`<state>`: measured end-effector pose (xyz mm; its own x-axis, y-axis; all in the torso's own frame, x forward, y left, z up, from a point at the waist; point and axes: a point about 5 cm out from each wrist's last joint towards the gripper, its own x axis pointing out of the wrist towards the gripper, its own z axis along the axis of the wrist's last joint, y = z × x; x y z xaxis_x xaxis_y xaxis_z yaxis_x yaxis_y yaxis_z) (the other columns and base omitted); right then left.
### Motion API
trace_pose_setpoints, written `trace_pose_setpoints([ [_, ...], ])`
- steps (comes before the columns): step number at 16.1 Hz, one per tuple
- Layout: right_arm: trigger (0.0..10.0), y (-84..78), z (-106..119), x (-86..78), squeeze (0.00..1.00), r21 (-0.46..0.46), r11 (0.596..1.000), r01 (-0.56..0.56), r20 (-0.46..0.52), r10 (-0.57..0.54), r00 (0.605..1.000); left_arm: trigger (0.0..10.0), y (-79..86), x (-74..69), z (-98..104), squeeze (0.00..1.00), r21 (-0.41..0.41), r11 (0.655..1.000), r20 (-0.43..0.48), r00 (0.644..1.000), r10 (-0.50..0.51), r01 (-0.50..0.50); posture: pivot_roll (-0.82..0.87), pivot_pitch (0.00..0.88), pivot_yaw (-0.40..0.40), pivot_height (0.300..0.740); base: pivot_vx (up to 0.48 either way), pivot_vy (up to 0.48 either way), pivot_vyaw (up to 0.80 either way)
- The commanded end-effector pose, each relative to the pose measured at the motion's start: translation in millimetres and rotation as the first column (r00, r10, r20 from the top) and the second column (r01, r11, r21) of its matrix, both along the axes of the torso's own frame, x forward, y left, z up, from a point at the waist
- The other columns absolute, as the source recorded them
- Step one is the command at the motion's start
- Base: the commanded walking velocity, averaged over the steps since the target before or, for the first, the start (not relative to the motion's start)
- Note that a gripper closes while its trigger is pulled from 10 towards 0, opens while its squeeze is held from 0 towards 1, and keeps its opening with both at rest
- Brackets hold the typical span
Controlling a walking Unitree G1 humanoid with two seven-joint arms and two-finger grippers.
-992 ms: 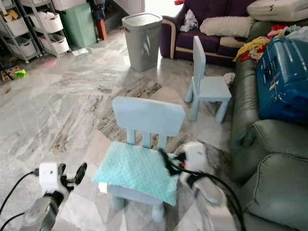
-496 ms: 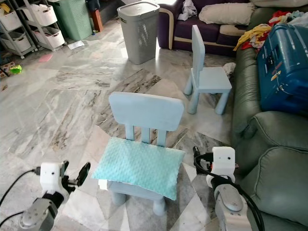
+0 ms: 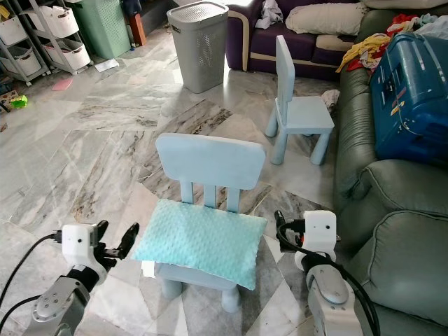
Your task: Move the pillow to the sofa
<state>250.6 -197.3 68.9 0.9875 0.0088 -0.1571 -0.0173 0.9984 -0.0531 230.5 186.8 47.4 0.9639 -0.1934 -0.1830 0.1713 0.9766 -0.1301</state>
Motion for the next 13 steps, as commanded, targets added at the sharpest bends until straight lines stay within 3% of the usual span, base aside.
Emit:
trace_pose_setpoints([
  [1,10.0,2.1,2.7,0.4,0.00,0.001,1.000,-0.006,0.004,0.006,1.000,10.0,0.7,-2.0,0.9,0.00,0.011,1.000,-0.007,1.000,-0.009,0.009,-0.09,0.112,0.035,0.714,0.000,0.000,0.00],
  [13,10.0,14.4,0.6,4.7,0.00,0.022,0.999,-0.049,-0.003,0.049,0.999,10.0,-1.5,-3.8,-1.6,0.00,0.014,1.000,-0.037,0.999,-0.017,0.018,-0.08,0.132,0.040,0.581,0.000,0.000,0.00],
])
